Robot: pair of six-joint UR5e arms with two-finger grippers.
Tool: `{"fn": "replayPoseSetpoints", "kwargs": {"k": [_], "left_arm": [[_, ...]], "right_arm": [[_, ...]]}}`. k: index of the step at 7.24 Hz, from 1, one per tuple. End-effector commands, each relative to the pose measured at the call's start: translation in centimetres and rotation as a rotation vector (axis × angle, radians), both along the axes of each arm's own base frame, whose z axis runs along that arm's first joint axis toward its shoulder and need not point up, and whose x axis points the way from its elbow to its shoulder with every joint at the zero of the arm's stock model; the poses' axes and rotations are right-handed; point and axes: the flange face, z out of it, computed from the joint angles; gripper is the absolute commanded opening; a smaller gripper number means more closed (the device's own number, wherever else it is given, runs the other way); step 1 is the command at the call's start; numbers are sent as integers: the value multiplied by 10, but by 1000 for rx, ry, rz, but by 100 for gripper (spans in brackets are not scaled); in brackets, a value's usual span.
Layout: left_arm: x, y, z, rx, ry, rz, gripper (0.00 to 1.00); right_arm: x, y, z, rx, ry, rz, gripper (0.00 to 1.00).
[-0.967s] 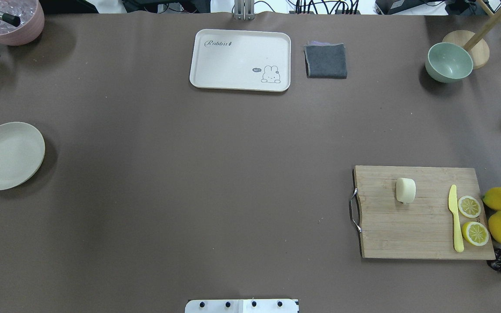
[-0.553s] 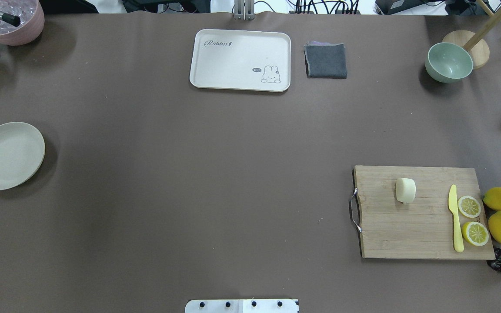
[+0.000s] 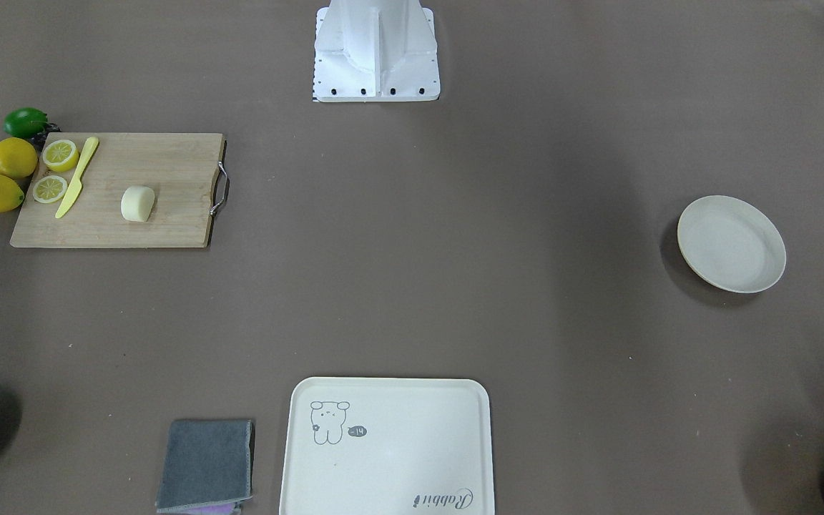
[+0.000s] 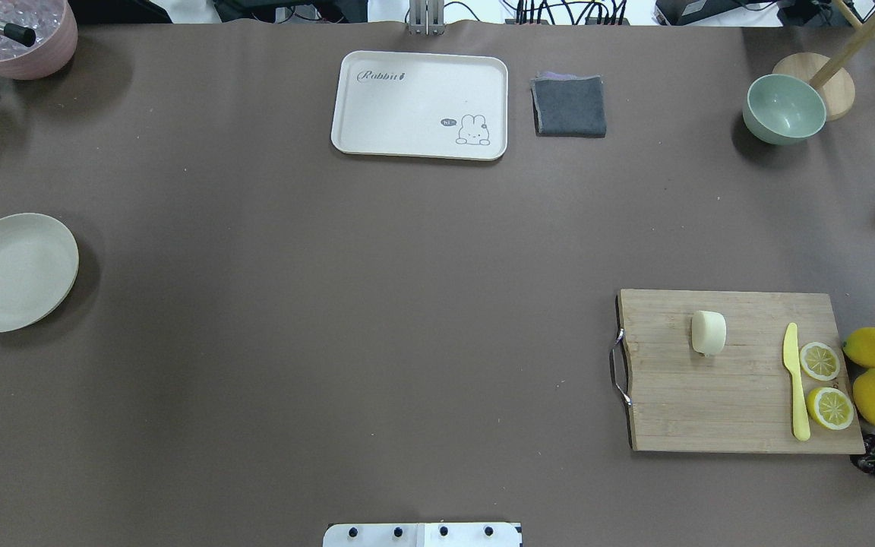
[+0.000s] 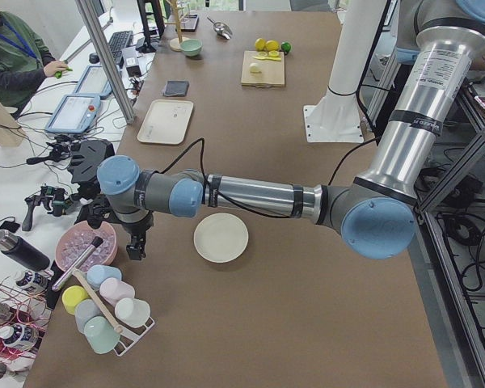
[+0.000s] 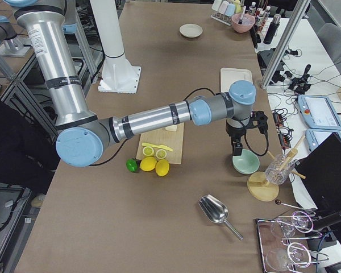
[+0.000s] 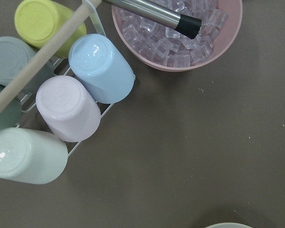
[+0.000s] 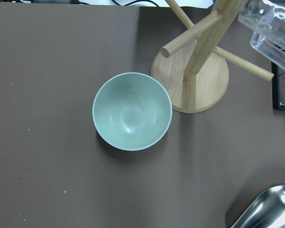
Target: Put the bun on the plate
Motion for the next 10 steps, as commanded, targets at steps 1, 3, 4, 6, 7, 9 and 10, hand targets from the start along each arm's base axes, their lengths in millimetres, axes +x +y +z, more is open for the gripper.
{"fn": "replayPoseSetpoints", "kwargs": {"k": [1, 3, 4, 6, 7, 9, 10], "left_arm": [[2, -1, -5, 47, -3, 0, 98], [4, -2, -7, 111, -4, 1, 98], [4, 0, -8, 120, -5, 1, 98], [29, 0, -8, 126, -2, 41, 98], [55, 0, -20, 149, 6, 80, 98], [81, 4, -24, 213, 13, 123, 98], [94, 29, 7, 264, 14, 148, 98]], "right_arm": [[0, 2, -5, 2, -3, 8, 100], [0, 5, -13, 20, -5, 8, 100], [1, 6, -16, 27, -5, 8, 100], [-6, 7, -22, 36, -8, -2, 100], [-9, 9, -27, 41, -13, -2, 100], [-14, 12, -24, 35, -17, -12, 100], [-18, 13, -29, 41, -30, -22, 100]]}}
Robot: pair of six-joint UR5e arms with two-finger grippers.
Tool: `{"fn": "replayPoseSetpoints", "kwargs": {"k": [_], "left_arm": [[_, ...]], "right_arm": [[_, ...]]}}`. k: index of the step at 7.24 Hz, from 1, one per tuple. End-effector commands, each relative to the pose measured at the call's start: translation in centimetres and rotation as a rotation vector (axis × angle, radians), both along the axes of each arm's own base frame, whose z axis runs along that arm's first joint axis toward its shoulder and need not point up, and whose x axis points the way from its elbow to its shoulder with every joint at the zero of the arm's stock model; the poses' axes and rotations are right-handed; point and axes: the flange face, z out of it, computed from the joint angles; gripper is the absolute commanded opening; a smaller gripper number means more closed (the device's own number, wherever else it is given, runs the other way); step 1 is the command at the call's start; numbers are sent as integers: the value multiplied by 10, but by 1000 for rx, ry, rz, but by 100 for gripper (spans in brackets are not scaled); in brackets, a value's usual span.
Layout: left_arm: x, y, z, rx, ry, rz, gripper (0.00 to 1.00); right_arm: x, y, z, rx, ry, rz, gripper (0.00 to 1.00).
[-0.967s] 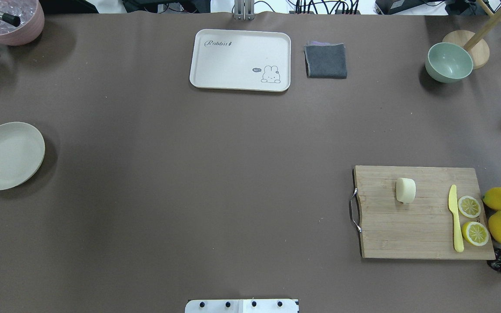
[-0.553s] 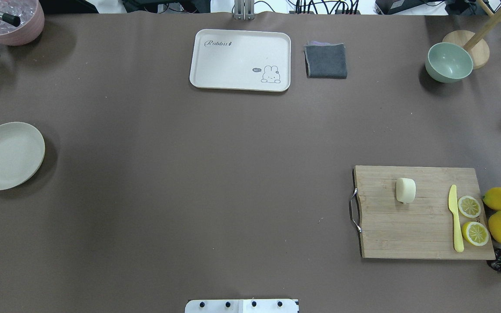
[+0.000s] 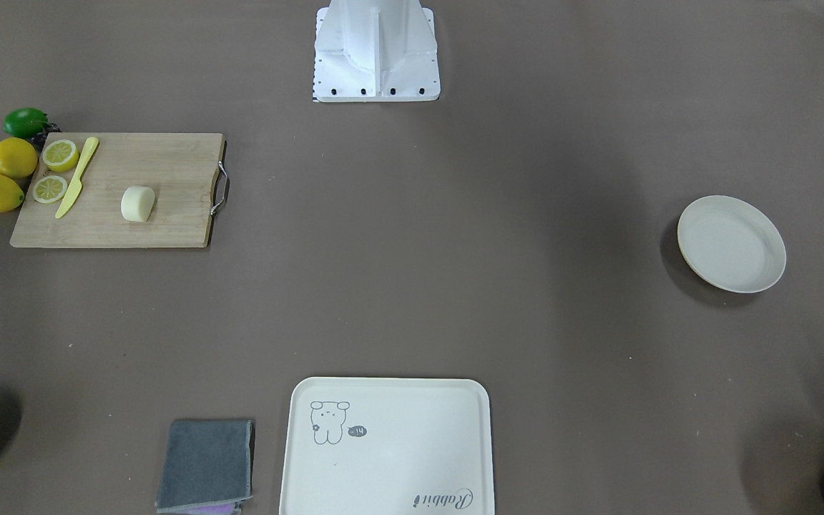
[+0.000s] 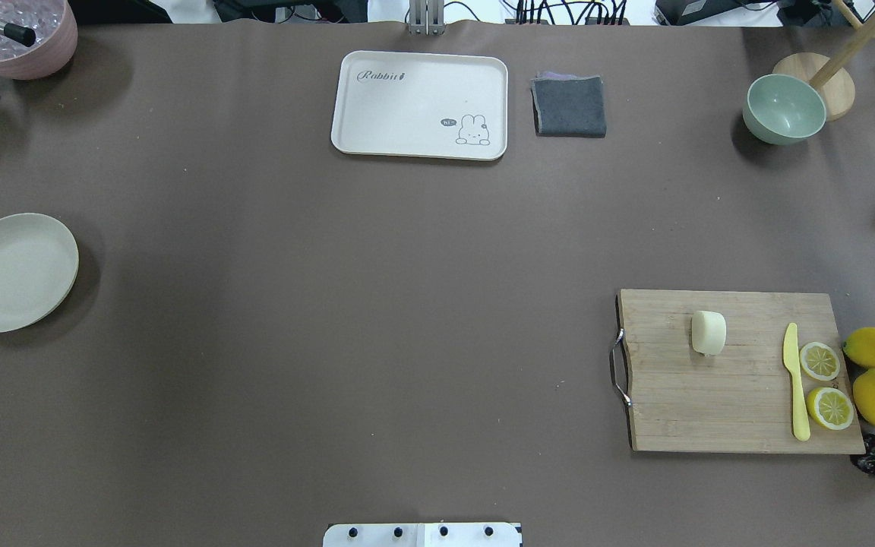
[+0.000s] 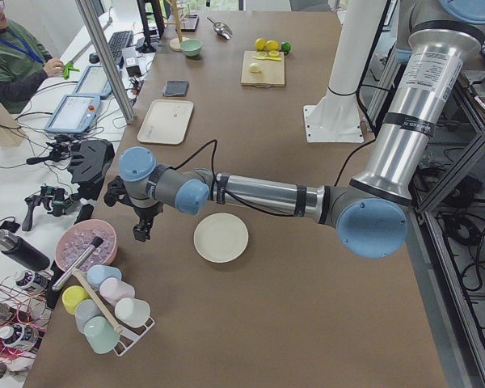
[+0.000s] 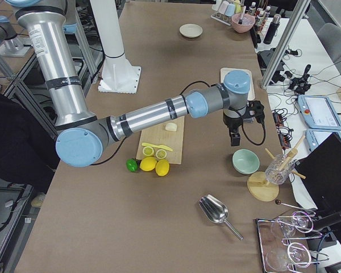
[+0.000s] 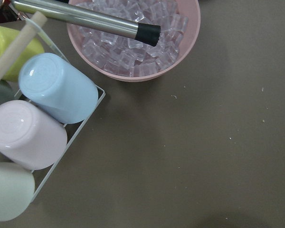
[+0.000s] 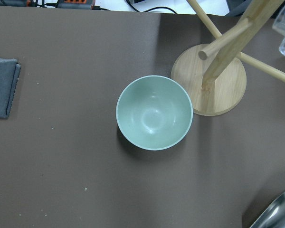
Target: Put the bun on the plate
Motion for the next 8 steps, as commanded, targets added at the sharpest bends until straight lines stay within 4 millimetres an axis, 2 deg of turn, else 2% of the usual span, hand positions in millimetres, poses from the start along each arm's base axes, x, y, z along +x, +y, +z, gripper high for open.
{"fn": "replayPoseSetpoints", "kwargs": {"k": [1, 2, 4, 6, 7, 8], "left_arm": [[31, 45, 46, 105, 13, 59, 98], [43, 59, 57, 95, 18, 87, 98], [85, 88, 81, 158, 8, 210, 97], [92, 112, 105, 154, 6, 241, 96], [94, 115, 110, 144, 3, 247, 92], [93, 118, 116, 133, 1, 247, 92]], "right_arm": [[-8, 7, -12, 14, -37, -24, 100], [-17, 8, -14, 16, -37, -39, 100], [-33, 9, -13, 15, -32, -65, 100], [-43, 11, -5, 2, -24, -81, 100], [-43, 12, -3, -1, -24, -81, 100], [-44, 14, -1, -3, -24, -82, 100]]}}
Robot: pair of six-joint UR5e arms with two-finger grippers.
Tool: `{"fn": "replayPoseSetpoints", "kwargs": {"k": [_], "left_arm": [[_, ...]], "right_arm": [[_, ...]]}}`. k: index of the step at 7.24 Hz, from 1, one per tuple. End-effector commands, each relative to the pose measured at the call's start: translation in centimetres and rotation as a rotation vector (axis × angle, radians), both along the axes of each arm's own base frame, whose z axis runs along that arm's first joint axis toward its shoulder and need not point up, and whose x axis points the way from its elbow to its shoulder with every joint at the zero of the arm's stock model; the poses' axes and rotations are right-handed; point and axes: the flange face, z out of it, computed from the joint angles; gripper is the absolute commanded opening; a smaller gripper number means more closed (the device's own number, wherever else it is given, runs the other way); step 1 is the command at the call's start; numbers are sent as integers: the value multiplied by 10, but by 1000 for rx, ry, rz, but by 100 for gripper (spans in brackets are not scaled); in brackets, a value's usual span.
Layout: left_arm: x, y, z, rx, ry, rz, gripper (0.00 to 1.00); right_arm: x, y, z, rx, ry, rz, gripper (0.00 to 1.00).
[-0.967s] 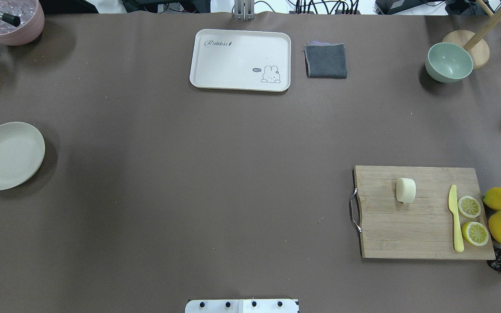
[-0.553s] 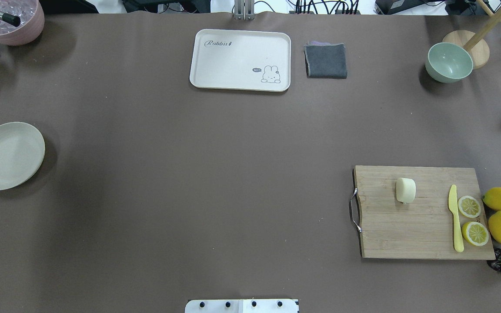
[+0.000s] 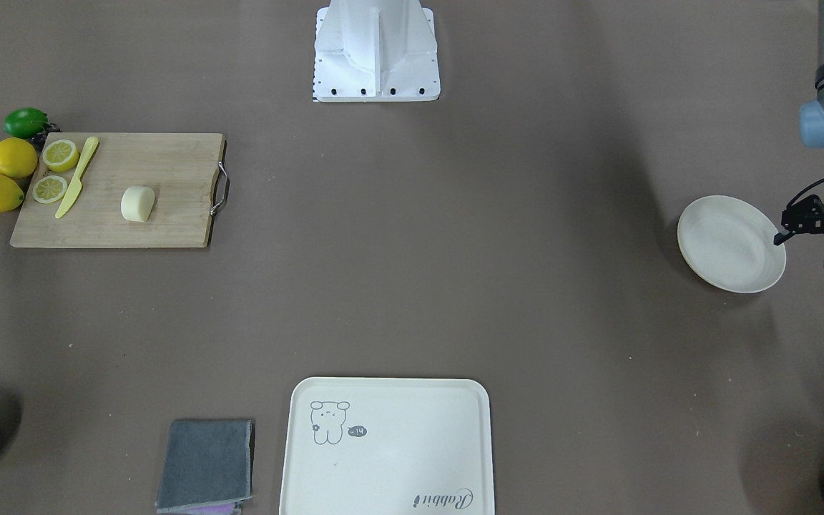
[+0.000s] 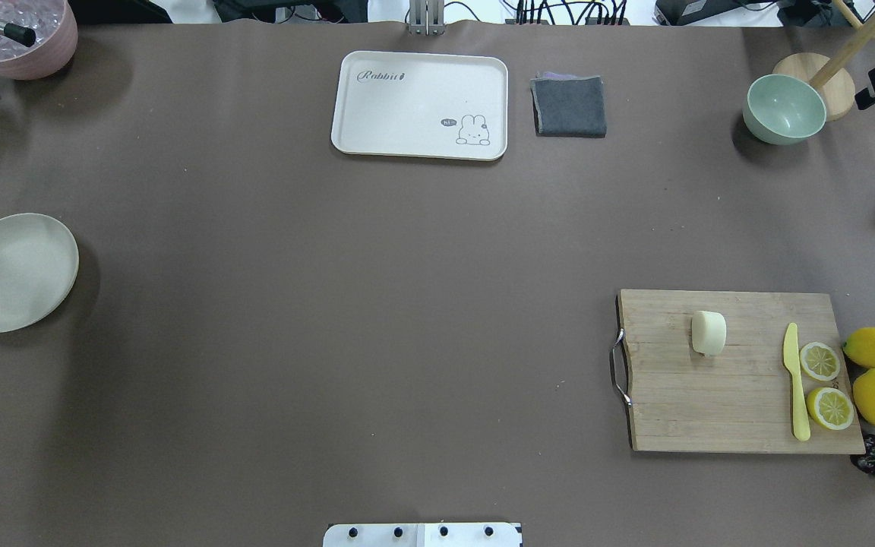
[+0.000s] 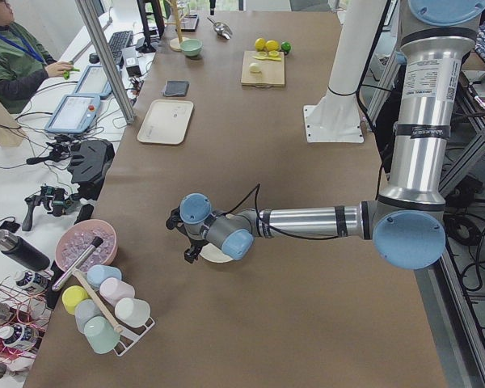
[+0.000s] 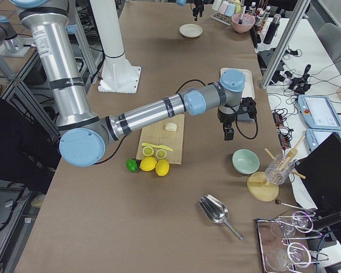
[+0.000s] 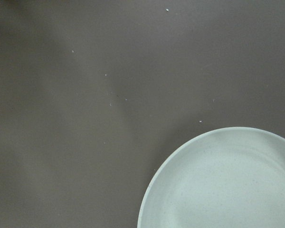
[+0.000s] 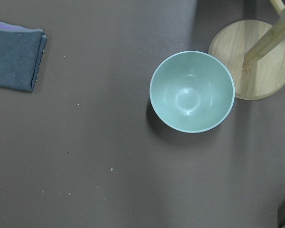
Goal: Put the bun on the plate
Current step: 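Reach the left gripper to the white plate and grasp its rim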
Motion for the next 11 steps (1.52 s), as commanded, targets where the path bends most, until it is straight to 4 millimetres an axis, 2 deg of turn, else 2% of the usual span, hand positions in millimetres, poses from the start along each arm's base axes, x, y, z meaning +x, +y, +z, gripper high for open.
{"fn": "replayPoseSetpoints", "kwargs": {"k": [1, 3, 4, 7, 8, 9, 11], "left_arm": [[6, 11, 13, -20, -8, 19, 91], [21, 15, 17, -27, -11, 48, 78], [22, 16, 17, -28, -12, 50, 77], [22, 15, 47, -4, -76, 89, 76], [23, 13, 44, -1, -74, 89, 63], [24, 11, 39, 6, -66, 92, 58], [24, 9, 37, 12, -63, 90, 58]], "right_arm": [[-6, 2, 3, -2, 1, -10, 100], [-9, 3, 2, 1, 0, -16, 100], [-10, 3, 2, 1, 0, -18, 100], [-19, 4, 2, -2, -1, -29, 100], [-22, 4, 0, -9, -4, -26, 100], [-22, 4, -1, -7, -5, -26, 100], [-22, 6, -2, -6, -5, -25, 100]]}}
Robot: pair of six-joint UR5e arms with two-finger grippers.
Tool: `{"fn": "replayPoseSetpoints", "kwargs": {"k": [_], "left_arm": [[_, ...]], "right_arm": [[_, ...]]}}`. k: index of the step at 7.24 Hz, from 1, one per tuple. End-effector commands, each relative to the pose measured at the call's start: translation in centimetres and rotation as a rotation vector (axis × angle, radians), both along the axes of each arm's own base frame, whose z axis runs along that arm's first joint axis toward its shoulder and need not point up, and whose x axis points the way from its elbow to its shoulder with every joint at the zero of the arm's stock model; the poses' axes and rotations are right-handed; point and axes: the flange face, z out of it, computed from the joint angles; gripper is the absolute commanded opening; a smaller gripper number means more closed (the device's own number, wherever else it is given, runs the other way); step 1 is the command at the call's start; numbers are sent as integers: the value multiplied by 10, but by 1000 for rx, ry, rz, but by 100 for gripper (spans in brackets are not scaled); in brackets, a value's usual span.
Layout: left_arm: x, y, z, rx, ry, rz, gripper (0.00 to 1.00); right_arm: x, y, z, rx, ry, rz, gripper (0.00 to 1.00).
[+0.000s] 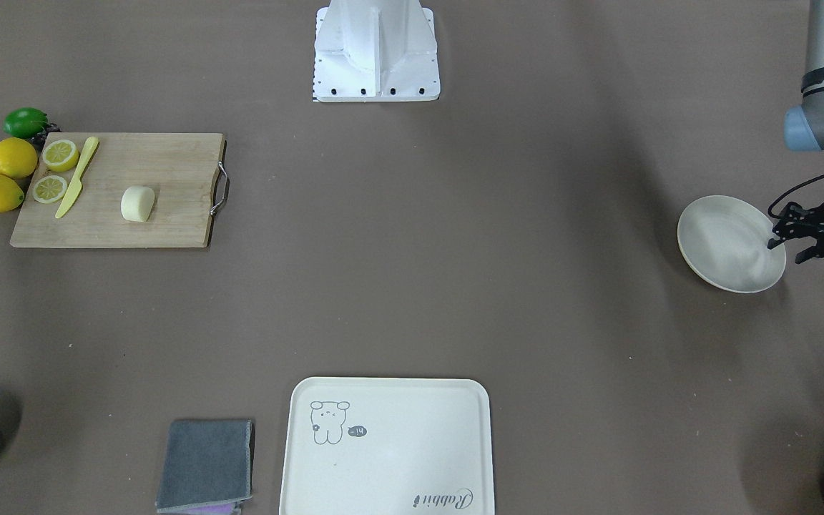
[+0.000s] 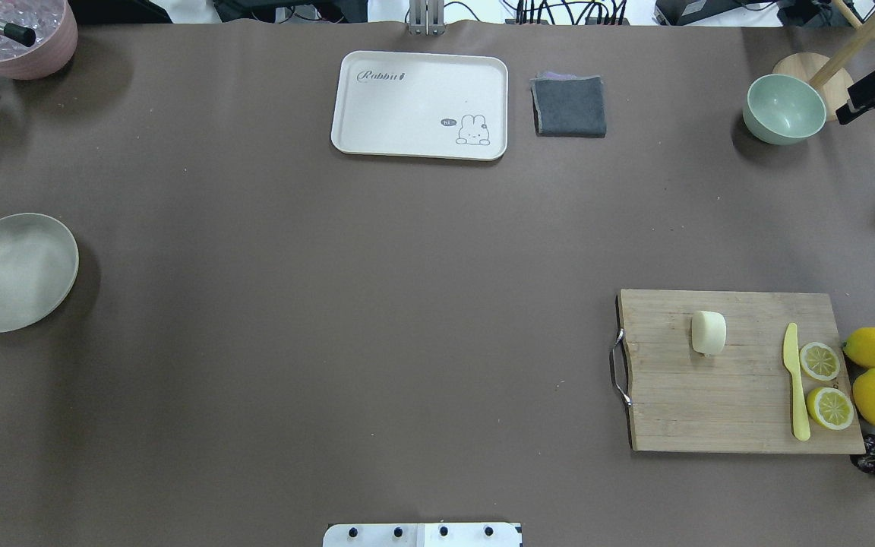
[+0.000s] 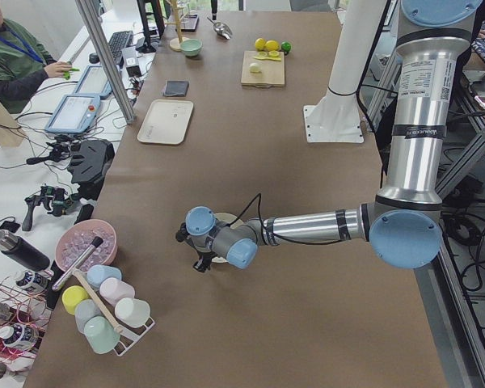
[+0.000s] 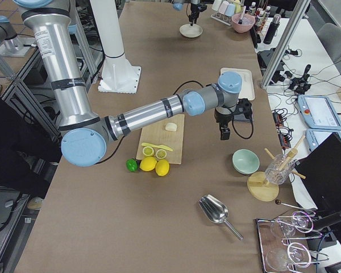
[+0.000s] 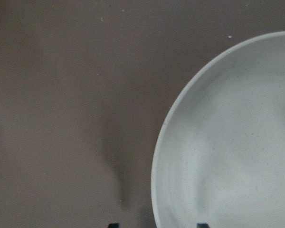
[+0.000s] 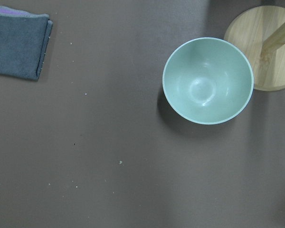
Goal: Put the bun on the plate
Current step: 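Reach the left gripper to the white plate and grasp its rim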
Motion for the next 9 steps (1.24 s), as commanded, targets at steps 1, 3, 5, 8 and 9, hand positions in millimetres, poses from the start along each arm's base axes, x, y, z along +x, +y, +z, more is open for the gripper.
{"fn": "replayPoseSetpoints", "kwargs": {"k": [1, 3, 5, 8, 9], "left_arm": [[0, -1, -1, 4, 1, 1, 54], [0, -1, 0, 2, 2, 1, 31], [7, 1, 2, 7, -5, 14, 0], [16, -2, -22, 31, 29, 31, 0], [2, -13, -44, 25, 109, 20, 0]], "right_arm": [[0, 4, 0, -1, -1, 2, 100], [1, 4, 0, 0, 0, 2, 100], [0, 2, -3, 4, -1, 3, 100], [0, -1, -9, 16, -2, 3, 100], [-1, -1, -9, 14, -2, 4, 100]]}}
